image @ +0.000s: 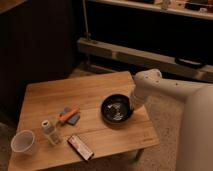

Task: Drag the ceramic bowl in a circle

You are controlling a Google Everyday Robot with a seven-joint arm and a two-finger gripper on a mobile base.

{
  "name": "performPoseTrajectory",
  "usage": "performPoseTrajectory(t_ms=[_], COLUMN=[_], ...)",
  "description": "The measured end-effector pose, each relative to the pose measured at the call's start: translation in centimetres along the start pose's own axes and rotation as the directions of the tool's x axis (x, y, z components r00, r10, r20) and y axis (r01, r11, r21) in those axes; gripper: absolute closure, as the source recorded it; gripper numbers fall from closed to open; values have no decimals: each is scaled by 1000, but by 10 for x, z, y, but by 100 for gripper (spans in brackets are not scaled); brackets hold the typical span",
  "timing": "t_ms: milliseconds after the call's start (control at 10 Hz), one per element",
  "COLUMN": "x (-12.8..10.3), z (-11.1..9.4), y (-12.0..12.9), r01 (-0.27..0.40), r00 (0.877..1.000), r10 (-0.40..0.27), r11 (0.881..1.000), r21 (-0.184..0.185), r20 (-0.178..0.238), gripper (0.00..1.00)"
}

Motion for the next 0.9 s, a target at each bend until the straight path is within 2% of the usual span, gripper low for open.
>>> performPoseTrajectory(t_ms=[200,400,600,700,900], x=[23,39,61,68,66], z=[-15,-12,5,12,9], y=[10,11,16,27,49], r01=[26,41,65,96,161], r00=[1000,998,995,992,984], r10=[-26,-39,-61,-93,-160], r11=[999,998,997,995,987], r21=[32,46,47,38,18], r20=[-6,-40,-79,-85,-77], gripper=[100,100,100,100,100])
